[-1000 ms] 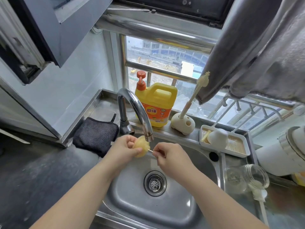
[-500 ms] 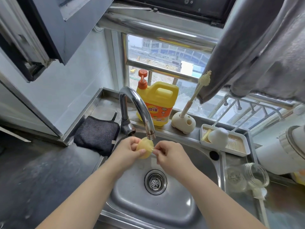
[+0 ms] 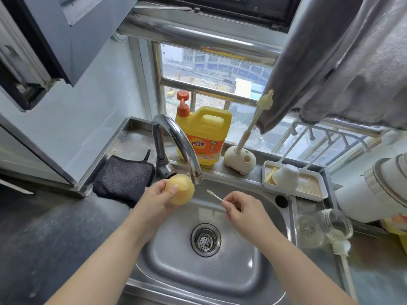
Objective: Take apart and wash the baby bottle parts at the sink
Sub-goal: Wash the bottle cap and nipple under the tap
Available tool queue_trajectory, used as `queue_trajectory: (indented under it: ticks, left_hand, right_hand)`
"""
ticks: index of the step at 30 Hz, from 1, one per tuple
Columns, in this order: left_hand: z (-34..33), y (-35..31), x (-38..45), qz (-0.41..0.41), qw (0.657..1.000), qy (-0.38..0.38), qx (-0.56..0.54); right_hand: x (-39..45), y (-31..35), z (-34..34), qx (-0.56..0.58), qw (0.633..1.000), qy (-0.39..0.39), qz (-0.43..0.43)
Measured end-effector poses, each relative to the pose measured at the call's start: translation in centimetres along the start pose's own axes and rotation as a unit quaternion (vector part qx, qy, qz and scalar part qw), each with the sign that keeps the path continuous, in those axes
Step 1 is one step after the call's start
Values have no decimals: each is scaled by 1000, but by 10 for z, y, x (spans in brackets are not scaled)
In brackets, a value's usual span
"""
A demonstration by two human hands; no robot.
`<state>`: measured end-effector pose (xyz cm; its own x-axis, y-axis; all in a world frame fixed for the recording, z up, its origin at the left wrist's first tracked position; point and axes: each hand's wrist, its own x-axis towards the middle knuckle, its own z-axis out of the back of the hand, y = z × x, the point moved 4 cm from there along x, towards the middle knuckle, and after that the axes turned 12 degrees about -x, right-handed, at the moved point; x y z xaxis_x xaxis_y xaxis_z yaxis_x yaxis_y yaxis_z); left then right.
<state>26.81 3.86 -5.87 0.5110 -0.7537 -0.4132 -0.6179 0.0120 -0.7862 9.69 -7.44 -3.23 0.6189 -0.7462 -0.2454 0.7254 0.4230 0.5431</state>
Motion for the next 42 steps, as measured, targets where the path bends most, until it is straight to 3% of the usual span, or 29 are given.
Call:
queue_trajectory:
  ticks: [3, 8, 10, 12, 15, 17, 19, 22, 25, 29, 34, 42]
  left_hand:
    - [-15, 13, -1, 80, 992, 28, -89]
    - [-21, 32, 5, 149, 978, -4, -148]
    - [-20, 47, 5, 185, 981, -5, -61]
    - [-14, 64, 5, 172, 971, -23, 164]
    - [-32, 67, 7, 27, 910, -10, 414]
    - [-48, 77, 10, 31, 880, 12, 473]
    - [-52, 91, 16, 80, 894, -10, 441]
    - [-66, 111, 24, 149, 946, -18, 286]
    - [-93, 128, 32, 191, 960, 0, 204]
    - [-136, 139, 47, 207, 967, 31, 143]
    - [-211, 157, 70, 244, 965, 83, 42]
    - [-305, 201, 105, 258, 965, 11, -37]
  right_hand:
    - [-6, -5, -1, 23, 1000, -7, -10]
    - [-16, -20, 4, 36, 998, -25, -33]
    - [-20, -30, 5, 27, 998, -27, -49]
    - [-24, -40, 5, 21, 997, -28, -71]
    - [-28, -54, 5, 25, 995, -29, -96]
    - [-33, -64, 7, 31, 993, -30, -114]
    - [-38, -73, 11, 40, 991, -34, -126]
    - [-43, -89, 21, 58, 986, -42, -148]
    - [-48, -108, 28, 81, 980, -57, -173]
    - [-55, -128, 43, 113, 970, -89, -197]
    - [-62, -145, 78, 197, 939, -185, -213]
    - [-54, -184, 132, 220, 912, -273, -212]
